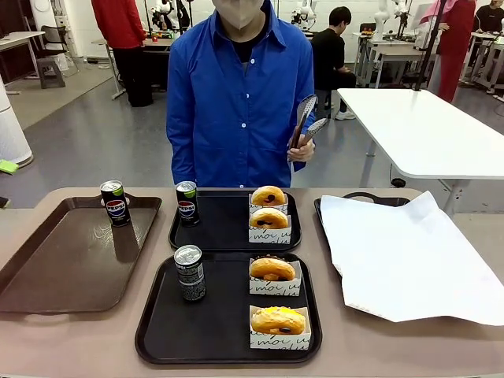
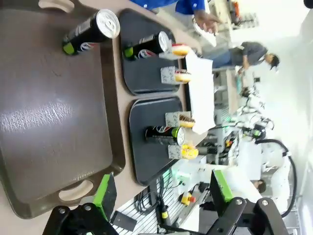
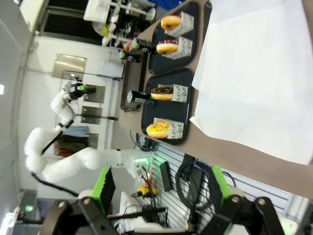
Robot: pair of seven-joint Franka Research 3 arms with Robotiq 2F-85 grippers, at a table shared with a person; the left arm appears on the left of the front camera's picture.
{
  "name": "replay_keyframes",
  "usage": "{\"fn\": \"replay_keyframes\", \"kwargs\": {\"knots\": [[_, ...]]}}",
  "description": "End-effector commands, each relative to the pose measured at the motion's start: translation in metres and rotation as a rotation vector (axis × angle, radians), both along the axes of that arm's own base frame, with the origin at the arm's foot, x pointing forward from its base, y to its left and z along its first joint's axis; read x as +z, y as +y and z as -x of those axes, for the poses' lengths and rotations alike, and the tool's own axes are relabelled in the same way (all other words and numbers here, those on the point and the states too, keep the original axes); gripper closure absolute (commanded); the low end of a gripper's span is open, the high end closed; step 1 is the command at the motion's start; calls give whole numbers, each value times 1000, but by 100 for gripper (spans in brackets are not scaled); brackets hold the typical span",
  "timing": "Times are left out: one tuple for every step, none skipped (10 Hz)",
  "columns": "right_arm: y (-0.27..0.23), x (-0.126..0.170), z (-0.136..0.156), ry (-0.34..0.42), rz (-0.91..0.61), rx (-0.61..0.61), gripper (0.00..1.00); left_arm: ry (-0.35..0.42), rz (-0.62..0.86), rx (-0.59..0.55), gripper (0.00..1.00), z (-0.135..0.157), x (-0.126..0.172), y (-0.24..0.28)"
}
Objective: Set up donuts and drinks on trays.
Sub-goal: Pick up one Pepsi coke from the Handle tray and place it on the Flat Tray without a Pepsi coke.
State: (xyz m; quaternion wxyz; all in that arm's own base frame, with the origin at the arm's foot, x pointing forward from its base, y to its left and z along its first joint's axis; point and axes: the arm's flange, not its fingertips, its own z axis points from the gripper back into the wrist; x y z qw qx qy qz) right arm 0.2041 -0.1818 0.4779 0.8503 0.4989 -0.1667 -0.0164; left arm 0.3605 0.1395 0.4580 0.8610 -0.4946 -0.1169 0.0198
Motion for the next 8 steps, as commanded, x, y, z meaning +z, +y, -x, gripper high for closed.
{"fn": "replay_keyframes", "kwargs": {"knots": [[0, -1, -2, -25, -18, 7, 0, -47, 87, 16, 0, 5, -15, 9], [0, -1, -2, -25, -18, 7, 0, -40, 110, 30, 0, 9, -22, 18], [0, -1, -2, -25, -18, 7, 0, -3, 81, 65, 0, 6, -23, 25], [0, -1, -2, -25, -18, 7, 0, 9, 41, 101, 0, -2, -23, 26], [0, -1, -2, -25, -18, 7, 0, -4, 74, 54, 0, 8, -19, 23], [0, -1, -2, -25, -18, 7, 0, -4, 74, 54, 0, 8, -19, 23], [0, -1, -2, -25, -18, 7, 0, -4, 74, 54, 0, 8, -19, 23], [0, -1, -2, -25, -18, 7, 0, -4, 74, 54, 0, 8, -19, 23]]}}
